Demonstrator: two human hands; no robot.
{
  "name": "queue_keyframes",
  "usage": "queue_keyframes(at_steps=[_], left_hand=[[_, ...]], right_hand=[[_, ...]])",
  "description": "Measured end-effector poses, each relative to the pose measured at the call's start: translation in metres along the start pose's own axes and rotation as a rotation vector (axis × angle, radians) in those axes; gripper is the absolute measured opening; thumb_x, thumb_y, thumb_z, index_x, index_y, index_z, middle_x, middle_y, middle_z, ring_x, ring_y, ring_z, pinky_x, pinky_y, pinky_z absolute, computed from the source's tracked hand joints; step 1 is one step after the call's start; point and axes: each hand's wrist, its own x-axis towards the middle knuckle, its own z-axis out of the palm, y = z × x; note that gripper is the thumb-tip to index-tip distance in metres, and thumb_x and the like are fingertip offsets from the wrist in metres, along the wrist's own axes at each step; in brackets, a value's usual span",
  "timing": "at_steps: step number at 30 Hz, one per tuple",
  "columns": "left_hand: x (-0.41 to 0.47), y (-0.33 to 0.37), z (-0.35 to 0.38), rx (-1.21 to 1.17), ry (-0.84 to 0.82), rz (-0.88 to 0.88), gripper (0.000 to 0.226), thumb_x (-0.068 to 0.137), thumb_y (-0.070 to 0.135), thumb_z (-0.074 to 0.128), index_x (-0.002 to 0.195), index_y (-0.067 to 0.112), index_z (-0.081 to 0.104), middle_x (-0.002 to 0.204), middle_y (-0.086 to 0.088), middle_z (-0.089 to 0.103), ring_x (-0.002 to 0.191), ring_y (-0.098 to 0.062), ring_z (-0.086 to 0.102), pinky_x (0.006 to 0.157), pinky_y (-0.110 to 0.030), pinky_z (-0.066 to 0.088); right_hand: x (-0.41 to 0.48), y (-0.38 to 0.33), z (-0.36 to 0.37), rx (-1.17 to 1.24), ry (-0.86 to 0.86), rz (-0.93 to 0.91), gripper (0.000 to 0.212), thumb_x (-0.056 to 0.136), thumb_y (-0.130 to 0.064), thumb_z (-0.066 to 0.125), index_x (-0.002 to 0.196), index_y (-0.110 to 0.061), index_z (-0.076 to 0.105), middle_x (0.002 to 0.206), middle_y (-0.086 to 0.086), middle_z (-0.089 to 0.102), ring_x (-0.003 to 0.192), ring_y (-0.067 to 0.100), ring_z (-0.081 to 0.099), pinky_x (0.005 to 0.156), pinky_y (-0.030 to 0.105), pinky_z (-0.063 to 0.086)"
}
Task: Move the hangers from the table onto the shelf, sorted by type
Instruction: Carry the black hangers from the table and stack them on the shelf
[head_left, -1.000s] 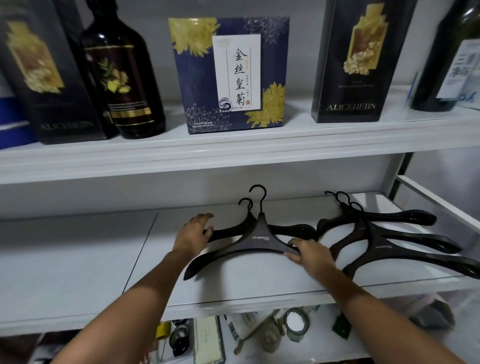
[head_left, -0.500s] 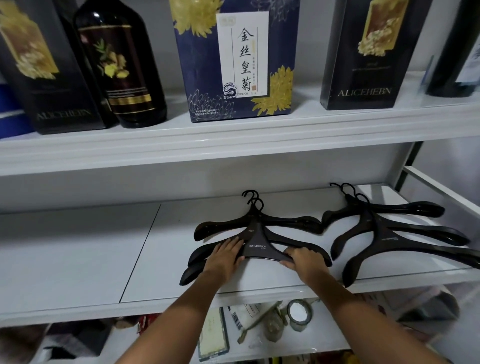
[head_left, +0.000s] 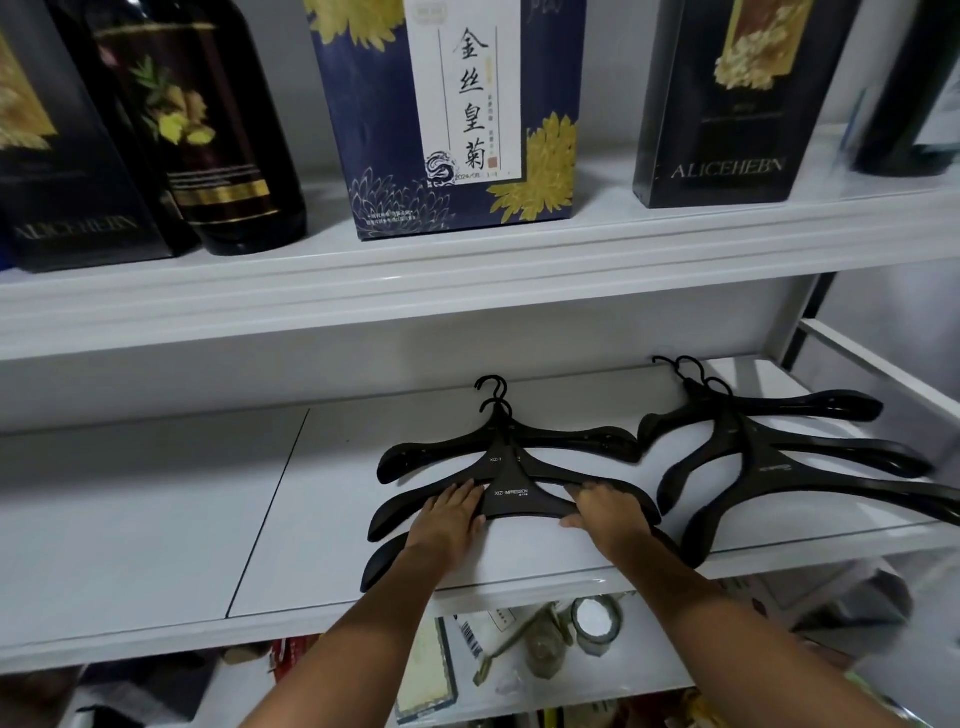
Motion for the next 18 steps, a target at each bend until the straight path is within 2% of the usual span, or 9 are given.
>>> queue_keyframes(at_steps=[4,9,12,18], left_hand=[[0.004,0.0,-0.019,0.021,0.029,0.022,0.054,0.102,0.037,0.025,0.152,0.023,0.009,0.16,0.005,0.007,0.147,-0.017,0.009,0.12,-0.034,0.01],[0.013,0.013,-0.063,0.062,0.09,0.101,0.055,0.101,0.037,0.029,0.151,0.024,0.01,0.159,0.004,0.01,0.146,-0.019,0.013,0.12,-0.034,0.009],[0.022,0.029,-0.091,0.067,0.106,0.185,0.056,0.101,0.037,0.032,0.151,0.022,0.012,0.159,0.001,0.012,0.146,-0.02,0.013,0.119,-0.036,0.008],[0.036,0.076,-0.134,0.086,0.118,0.316,0.06,0.099,0.038,0.037,0.151,0.024,0.01,0.16,0.001,0.01,0.146,-0.02,0.014,0.121,-0.034,0.007]], right_hand=[[-0.005,0.0,-0.017,0.015,0.102,-0.027,0.057,0.09,-0.048,0.052,0.136,-0.014,0.043,0.127,0.007,0.054,0.118,0.024,0.05,0.089,0.035,0.044],[-0.014,0.007,-0.048,0.006,0.349,-0.07,0.046,0.098,-0.035,0.044,0.141,-0.018,0.039,0.132,0.009,0.051,0.123,0.027,0.044,0.103,0.035,0.031],[-0.025,0.017,-0.067,-0.006,0.363,-0.065,0.05,0.098,-0.033,0.043,0.145,-0.02,0.033,0.14,0.007,0.045,0.129,0.025,0.04,0.108,0.036,0.024],[-0.051,0.045,-0.103,0.002,0.402,0.073,0.054,0.097,-0.036,0.042,0.147,-0.025,0.027,0.15,0.004,0.033,0.136,0.022,0.032,0.113,0.037,0.018]])
